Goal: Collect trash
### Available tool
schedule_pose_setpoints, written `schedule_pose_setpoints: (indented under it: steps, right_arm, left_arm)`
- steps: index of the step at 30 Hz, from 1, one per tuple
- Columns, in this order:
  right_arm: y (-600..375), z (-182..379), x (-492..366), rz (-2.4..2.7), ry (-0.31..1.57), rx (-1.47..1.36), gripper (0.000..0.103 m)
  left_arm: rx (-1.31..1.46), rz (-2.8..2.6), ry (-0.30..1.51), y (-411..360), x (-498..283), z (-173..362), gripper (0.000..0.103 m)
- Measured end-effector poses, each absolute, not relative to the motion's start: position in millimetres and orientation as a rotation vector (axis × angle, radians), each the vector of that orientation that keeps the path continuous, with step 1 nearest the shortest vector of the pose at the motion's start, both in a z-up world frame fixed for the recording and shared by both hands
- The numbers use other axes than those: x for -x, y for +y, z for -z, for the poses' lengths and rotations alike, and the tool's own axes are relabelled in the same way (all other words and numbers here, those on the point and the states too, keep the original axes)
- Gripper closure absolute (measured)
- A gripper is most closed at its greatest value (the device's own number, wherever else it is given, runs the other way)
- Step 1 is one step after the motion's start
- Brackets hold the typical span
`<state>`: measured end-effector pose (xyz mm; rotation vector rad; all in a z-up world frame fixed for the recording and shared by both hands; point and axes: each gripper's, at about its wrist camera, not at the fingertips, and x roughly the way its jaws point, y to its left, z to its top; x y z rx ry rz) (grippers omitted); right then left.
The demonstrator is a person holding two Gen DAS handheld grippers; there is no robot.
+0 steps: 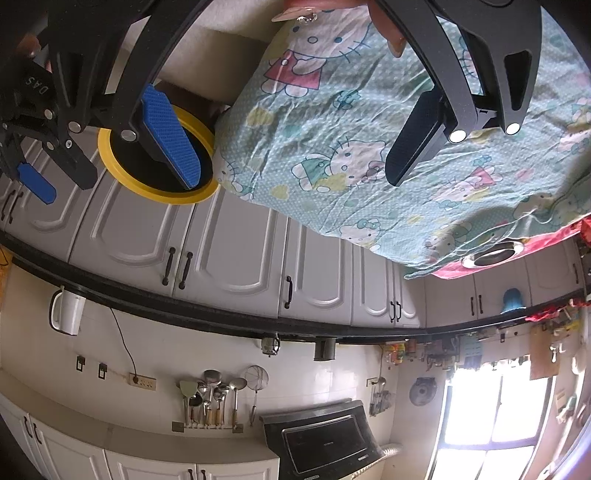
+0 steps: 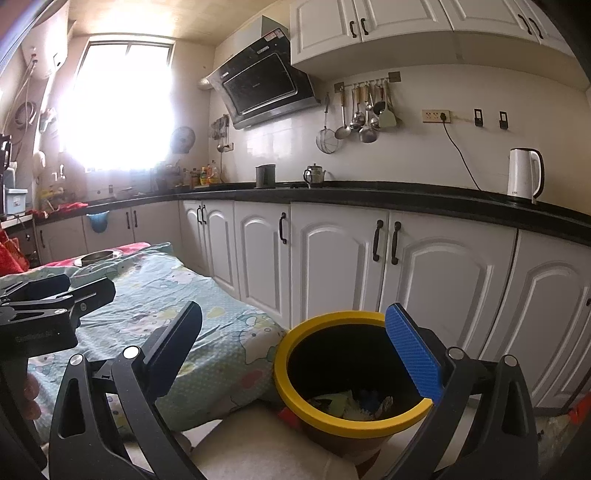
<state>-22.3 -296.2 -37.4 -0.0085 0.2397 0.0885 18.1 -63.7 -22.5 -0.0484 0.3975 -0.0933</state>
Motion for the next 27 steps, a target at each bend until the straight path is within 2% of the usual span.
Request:
schedule_pose_setpoints:
  steps: [27]
  right_arm:
    - [-299.4, 39.8, 21.8, -0.085, 0.248, 0.003, 0.006]
  left_arm:
    - [0.048, 0.09, 0.392, -63.7, -18.5, 21.9, 0.011]
